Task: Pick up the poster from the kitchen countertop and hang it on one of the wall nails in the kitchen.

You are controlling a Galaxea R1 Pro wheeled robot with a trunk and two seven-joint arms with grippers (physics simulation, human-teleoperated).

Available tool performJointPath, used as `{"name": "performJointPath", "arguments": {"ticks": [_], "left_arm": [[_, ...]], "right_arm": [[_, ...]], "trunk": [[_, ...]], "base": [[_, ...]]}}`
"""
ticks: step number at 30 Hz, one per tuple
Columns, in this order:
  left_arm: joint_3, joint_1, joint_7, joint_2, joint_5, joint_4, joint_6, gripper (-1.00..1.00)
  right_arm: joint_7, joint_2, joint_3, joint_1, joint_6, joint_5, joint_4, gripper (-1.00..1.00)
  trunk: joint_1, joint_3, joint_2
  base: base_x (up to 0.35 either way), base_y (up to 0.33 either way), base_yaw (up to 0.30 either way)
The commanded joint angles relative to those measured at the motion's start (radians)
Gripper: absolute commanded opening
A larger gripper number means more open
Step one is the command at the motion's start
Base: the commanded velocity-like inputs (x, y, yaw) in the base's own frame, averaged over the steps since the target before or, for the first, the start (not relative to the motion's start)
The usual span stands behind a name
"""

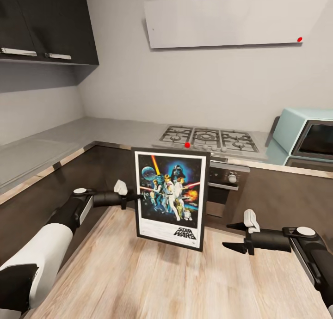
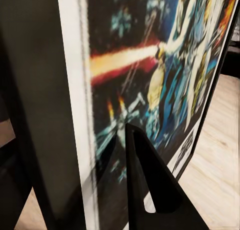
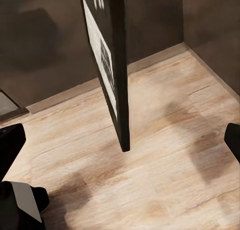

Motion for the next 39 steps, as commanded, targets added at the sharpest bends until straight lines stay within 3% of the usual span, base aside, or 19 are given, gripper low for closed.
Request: {"name": "performJointPath", "arguments": {"ticks": [1,11,16,27,36,39], "left_arm": [[0.004,-0.001,-0.015,-0.001,-0.008,-0.001,-0.002,-1.0],[0.005,-0.001,-0.029,0.001,-0.01,0.013,-0.026,-1.0],[0.005,-0.001,-0.028,0.0,-0.011,0.055,-0.029,-1.0],[0.005,0.0,-0.029,0.0,-0.009,0.066,-0.03,-1.0],[0.005,0.01,-0.03,-0.001,-0.008,0.057,-0.029,-1.0],[0.004,0.011,-0.031,-0.001,-0.007,0.057,-0.029,-1.0]], "right_arm": [[0.006,0.0,-0.001,-0.001,0.01,0.003,-0.001,1.0],[0.009,0.0,0.0,-0.001,0.008,0.002,0.0,1.0],[0.042,0.001,0.0,-0.001,0.007,0.002,0.0,1.0],[0.069,0.009,0.002,-0.001,0.007,0.0,0.001,1.0],[0.067,0.04,0.007,-0.001,0.001,0.002,0.021,1.0],[0.066,0.048,0.008,-0.001,-0.04,0.002,0.033,1.0]], "trunk": [[0.0,-0.001,-0.001],[0.0,-0.001,-0.001],[0.0,-0.001,-0.001],[0.0,-0.001,-0.001],[0.0,-0.001,-0.001],[0.0,-0.001,-0.001]], "base": [[0.0,0.0,0.0],[0.0,0.0,0.0],[0.0,0.0,0.0],[0.0,0.0,0.0],[0.0,0.0,0.0],[0.0,0.0,0.0]]}}
